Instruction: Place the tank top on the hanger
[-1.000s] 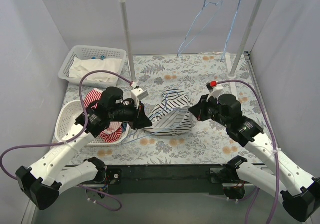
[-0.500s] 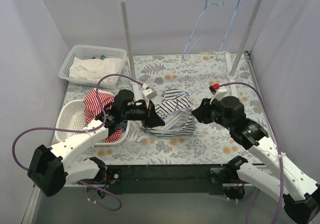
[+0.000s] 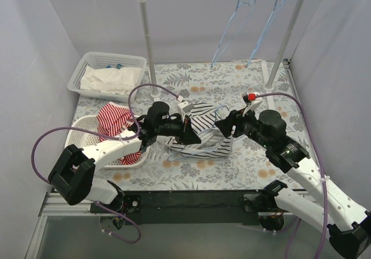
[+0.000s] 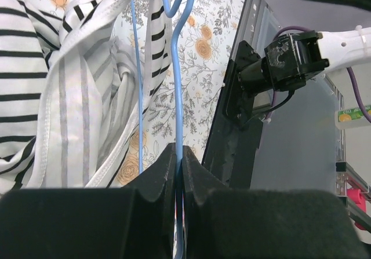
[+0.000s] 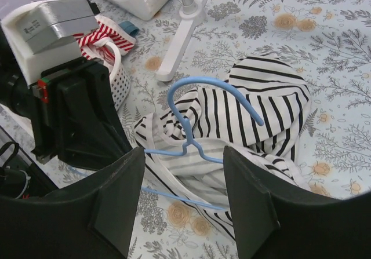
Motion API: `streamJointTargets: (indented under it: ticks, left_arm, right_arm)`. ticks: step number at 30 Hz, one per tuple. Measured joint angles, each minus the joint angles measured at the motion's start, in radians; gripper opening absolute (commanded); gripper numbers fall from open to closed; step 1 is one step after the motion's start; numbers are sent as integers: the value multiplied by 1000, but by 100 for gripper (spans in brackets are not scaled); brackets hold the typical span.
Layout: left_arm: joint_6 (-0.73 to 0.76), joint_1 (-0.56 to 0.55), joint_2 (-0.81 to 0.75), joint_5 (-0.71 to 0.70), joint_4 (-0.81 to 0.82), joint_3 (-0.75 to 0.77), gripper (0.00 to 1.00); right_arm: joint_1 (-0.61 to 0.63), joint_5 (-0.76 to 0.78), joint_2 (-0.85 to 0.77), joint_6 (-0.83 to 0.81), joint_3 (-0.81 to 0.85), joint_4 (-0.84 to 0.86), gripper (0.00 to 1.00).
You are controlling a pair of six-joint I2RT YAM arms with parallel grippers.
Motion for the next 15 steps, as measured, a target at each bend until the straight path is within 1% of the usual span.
streamJointTargets:
  ticks: [3, 7, 9, 10, 11, 13, 14, 15]
  left_arm:
    - [-4, -2, 2, 0, 1, 22, 0]
    - [-10, -4, 2, 2, 2, 45, 0]
    - [-12, -8, 5, 5, 1, 47, 0]
    - [-12, -10, 9, 6, -2, 48, 0]
    - [-13, -14, 14, 6, -6, 51, 0]
    - [-13, -20, 27, 10, -17, 58, 0]
    - [-16, -21, 31, 14, -32, 59, 0]
    - [-17, -22, 35, 14, -38, 61, 3]
  right_arm:
    - [6, 12, 55, 1, -18, 72, 62]
    - [32, 65, 116, 5, -51, 124, 58]
    - [61, 103, 136, 5, -63, 147, 50]
    - [76, 127, 143, 5, -64, 155, 45]
    - [95, 152, 150, 4, -64, 166, 32]
    - [137, 227, 158, -8, -64, 187, 14]
    - [151, 257, 161, -11, -64, 192, 2]
    - [166, 289, 166, -19, -64, 195, 1]
